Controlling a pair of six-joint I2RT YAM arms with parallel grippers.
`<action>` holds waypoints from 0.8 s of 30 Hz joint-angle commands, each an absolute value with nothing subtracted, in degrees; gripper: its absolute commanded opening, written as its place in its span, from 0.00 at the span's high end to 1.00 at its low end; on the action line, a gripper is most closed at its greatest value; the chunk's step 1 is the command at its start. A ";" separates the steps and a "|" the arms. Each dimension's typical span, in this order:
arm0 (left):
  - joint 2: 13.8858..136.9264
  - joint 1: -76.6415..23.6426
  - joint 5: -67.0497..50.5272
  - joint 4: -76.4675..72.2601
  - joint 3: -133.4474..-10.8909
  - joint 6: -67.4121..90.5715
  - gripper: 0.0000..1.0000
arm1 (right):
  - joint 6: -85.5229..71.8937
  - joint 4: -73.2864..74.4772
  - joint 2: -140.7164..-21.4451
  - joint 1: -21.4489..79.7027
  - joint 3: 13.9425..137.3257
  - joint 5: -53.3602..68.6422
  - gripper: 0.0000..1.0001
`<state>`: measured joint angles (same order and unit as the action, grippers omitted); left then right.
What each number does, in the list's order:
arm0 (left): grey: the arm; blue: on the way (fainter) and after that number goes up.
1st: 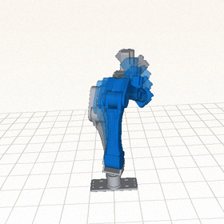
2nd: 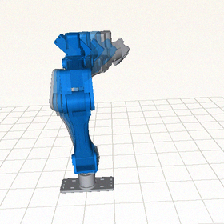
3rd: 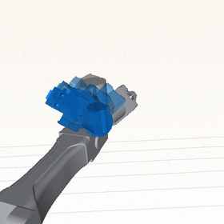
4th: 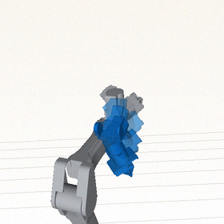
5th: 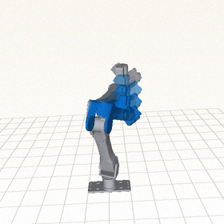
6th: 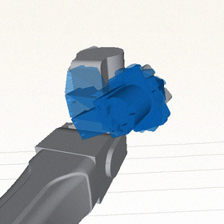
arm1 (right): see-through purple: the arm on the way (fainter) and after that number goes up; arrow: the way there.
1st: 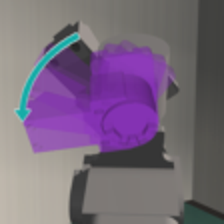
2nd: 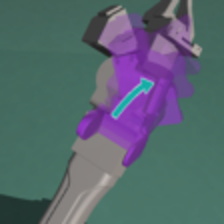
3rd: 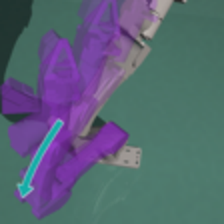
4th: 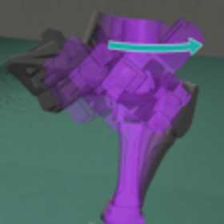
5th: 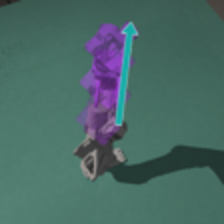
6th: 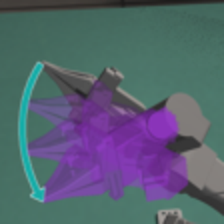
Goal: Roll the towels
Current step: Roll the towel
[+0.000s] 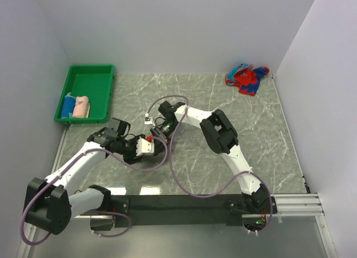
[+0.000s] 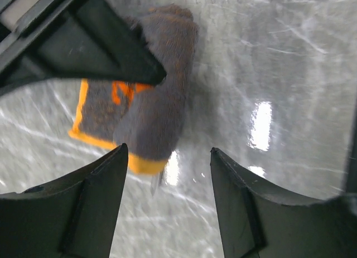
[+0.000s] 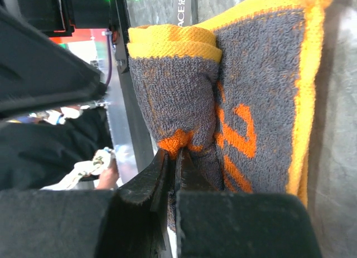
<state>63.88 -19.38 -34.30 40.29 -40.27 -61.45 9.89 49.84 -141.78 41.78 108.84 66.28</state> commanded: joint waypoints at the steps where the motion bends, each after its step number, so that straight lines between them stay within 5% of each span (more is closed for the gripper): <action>1: 63.02 -23.45 -30.33 28.58 -37.28 -63.01 0.35 | 12.56 51.94 -148.26 42.01 109.33 54.41 1.00; 11: 70.92 -30.32 -24.09 18.21 -31.38 -66.35 0.41 | 14.15 51.50 -149.24 41.31 110.57 53.44 1.00; 16: 76.98 -30.59 -21.10 19.77 -31.90 -66.10 0.73 | 15.03 53.26 -148.45 41.14 111.88 53.44 1.00; 21: 78.48 -30.59 -24.07 31.95 -35.76 -65.13 0.96 | 15.56 53.79 -143.27 40.00 110.31 48.88 0.66; 24: 80.32 -30.59 -28.82 38.92 -38.14 -63.37 0.99 | 14.77 51.17 -135.55 38.24 105.83 45.62 0.53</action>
